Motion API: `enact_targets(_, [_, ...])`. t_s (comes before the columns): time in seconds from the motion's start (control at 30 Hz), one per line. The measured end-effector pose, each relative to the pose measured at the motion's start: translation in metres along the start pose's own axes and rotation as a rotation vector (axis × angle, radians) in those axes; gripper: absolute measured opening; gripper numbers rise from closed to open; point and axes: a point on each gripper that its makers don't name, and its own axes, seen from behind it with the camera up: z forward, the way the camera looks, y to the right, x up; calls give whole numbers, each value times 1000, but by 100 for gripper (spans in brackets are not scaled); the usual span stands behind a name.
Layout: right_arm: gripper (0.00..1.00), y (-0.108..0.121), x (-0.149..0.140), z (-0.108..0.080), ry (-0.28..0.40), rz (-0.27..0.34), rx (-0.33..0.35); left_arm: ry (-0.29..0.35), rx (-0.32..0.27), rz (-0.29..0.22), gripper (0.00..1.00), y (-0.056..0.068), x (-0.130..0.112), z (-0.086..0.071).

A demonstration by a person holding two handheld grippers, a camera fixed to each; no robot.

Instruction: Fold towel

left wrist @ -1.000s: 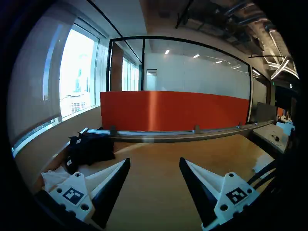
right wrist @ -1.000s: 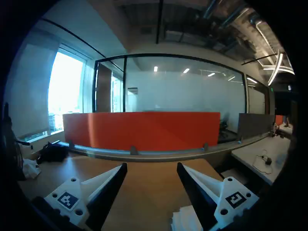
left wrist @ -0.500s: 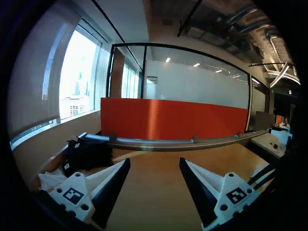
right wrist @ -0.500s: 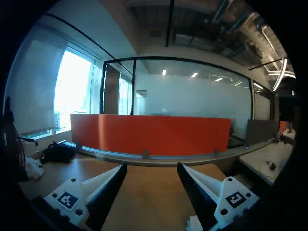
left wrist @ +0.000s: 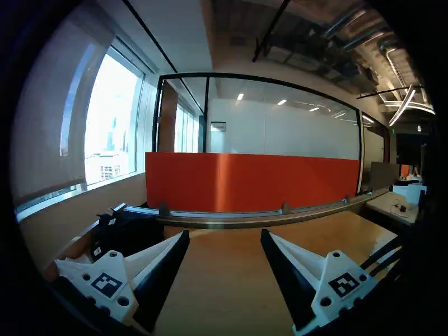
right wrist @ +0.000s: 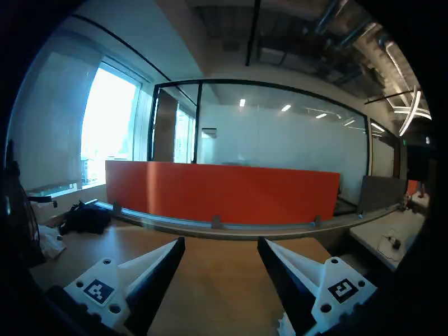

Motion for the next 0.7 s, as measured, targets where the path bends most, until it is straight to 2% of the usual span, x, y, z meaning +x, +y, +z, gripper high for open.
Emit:
enact_targets(0.3, [100, -10, -16, -3, -9, 32, 6, 25, -21, 13, 94, 3, -33, 7])
enact_targets(0.5, [100, -14, -24, -4, 8, 52, 7, 57, 2, 16, 94, -9, -56, 11])
enact_targets(0.7, [100, -17, -34, 0, 16, 23, -1, 81, 16, 9, 94, -23, -79, 11])
